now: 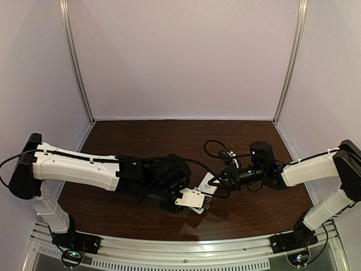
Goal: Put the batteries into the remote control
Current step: Place the battery in the battery compartment.
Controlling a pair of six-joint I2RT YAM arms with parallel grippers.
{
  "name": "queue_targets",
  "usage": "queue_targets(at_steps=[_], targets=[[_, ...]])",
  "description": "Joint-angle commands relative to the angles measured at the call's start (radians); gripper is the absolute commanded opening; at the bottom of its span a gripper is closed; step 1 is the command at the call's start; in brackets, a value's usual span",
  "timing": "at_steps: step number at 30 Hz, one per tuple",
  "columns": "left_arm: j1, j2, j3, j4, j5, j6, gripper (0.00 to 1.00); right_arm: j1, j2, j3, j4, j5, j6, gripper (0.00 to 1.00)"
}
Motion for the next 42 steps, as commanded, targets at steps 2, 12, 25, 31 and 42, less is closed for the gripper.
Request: queue_targets(at_steps=[2, 12, 25, 31, 42], targets=[[-0.009, 0.028, 0.034, -0.024, -0.023, 0.016, 0.0, 0.013, 0.018, 0.014, 0.091, 0.016, 0.038, 0.0], [-0.026, 0.043, 0.03, -0.039, -0.028, 0.03, 0.0, 0.013, 0.035, 0.002, 0.133, 0.018, 0.063, 0.0], [-0.032, 0.082, 0.068, -0.056, -0.056, 0.018, 0.1, 0.017, 0.044, -0.006, 0.169, 0.018, 0.083, 0.0], [-0.038, 0.084, 0.074, -0.057, -0.069, 0.015, 0.18, 0.021, 0.049, -0.003, 0.175, 0.018, 0.082, 0.0], [-0.036, -0.002, 0.039, -0.009, -0.142, -0.022, 0.39, 0.017, 0.075, -0.01, 0.22, 0.02, 0.083, 0.0]])
